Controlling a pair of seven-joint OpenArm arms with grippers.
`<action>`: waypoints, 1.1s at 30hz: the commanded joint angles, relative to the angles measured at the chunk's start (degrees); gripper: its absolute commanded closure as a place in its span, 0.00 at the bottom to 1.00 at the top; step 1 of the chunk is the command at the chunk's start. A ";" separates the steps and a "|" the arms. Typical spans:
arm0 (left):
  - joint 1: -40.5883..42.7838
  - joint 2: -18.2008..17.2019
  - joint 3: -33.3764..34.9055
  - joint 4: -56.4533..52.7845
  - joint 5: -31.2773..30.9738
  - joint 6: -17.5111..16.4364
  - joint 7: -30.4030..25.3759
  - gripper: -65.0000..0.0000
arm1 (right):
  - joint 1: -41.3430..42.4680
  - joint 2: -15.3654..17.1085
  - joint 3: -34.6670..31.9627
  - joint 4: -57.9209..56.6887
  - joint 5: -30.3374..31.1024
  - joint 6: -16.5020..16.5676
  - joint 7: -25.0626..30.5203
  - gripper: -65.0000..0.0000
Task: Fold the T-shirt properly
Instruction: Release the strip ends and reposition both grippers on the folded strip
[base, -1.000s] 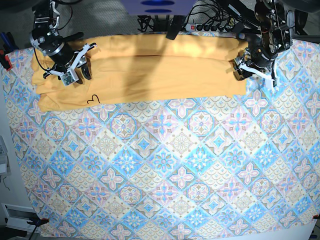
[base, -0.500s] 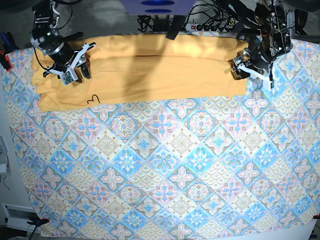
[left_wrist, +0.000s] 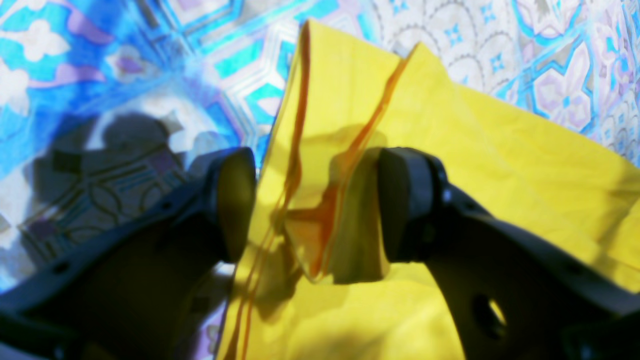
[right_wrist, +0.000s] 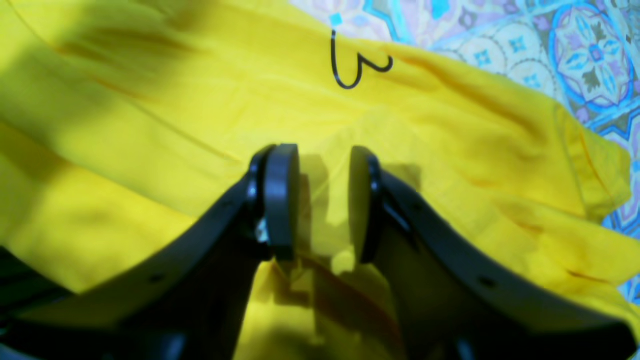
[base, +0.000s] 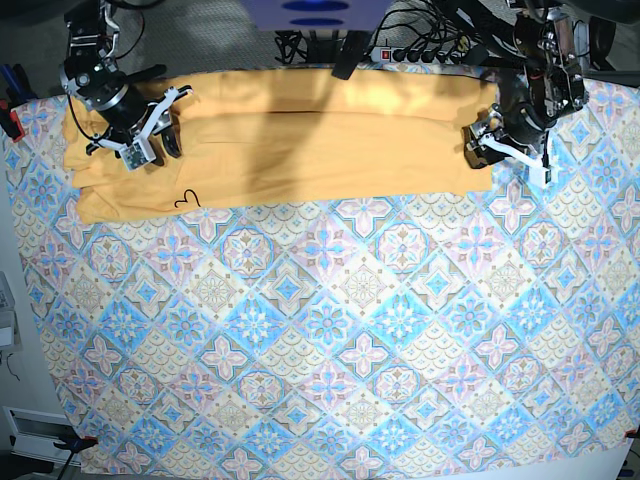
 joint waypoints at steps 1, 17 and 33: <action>0.35 0.60 1.78 -0.90 1.40 1.12 3.39 0.41 | 0.04 0.74 0.34 0.86 0.55 -0.01 1.28 0.74; 4.04 0.60 7.59 7.63 1.49 1.12 3.47 0.72 | 0.30 0.65 0.34 0.86 0.64 -0.01 1.10 0.74; 4.22 0.69 3.46 11.15 1.31 1.04 -0.04 0.94 | 1.62 0.65 -1.24 0.86 0.64 -0.01 0.84 0.74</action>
